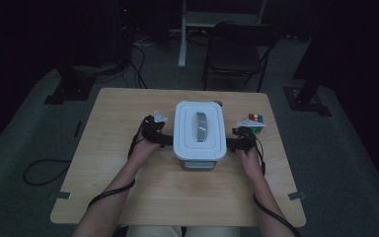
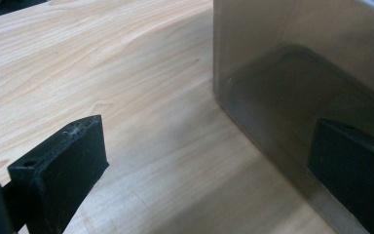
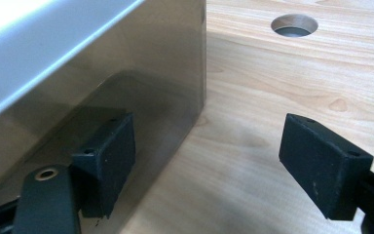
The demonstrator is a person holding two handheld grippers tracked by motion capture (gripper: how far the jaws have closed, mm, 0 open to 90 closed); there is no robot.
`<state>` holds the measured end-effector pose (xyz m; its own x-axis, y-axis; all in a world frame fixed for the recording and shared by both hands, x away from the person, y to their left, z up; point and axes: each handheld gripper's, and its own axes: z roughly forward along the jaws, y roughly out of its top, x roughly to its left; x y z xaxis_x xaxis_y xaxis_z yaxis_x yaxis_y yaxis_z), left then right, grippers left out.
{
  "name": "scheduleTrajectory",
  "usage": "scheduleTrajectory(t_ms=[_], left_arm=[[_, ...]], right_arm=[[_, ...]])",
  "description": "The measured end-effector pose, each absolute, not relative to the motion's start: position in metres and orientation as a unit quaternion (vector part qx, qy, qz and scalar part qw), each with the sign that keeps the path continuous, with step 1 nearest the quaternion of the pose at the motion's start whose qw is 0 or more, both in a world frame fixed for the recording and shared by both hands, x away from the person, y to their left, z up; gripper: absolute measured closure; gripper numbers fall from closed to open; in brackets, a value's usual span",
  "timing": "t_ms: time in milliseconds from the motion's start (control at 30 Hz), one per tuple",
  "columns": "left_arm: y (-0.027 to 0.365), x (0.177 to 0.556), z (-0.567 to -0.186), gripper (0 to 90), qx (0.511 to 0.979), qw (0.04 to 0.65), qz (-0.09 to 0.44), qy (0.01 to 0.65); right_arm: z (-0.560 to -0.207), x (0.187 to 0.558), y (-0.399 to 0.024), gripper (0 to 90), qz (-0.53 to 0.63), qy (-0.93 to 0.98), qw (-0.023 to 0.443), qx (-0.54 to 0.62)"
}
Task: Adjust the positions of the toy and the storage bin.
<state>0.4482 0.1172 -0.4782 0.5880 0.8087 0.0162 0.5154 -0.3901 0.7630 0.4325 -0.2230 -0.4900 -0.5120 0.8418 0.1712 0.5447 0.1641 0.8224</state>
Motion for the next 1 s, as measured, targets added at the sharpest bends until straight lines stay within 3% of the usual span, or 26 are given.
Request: scheduleTrajectory(t_ms=[1000], left_arm=[[0.119,0.378,-0.478,1.5,0.828,0.374,0.195,0.37]], right_arm=[[-0.49,0.359,-0.23,20.9,0.476,0.754,0.161,0.422]])
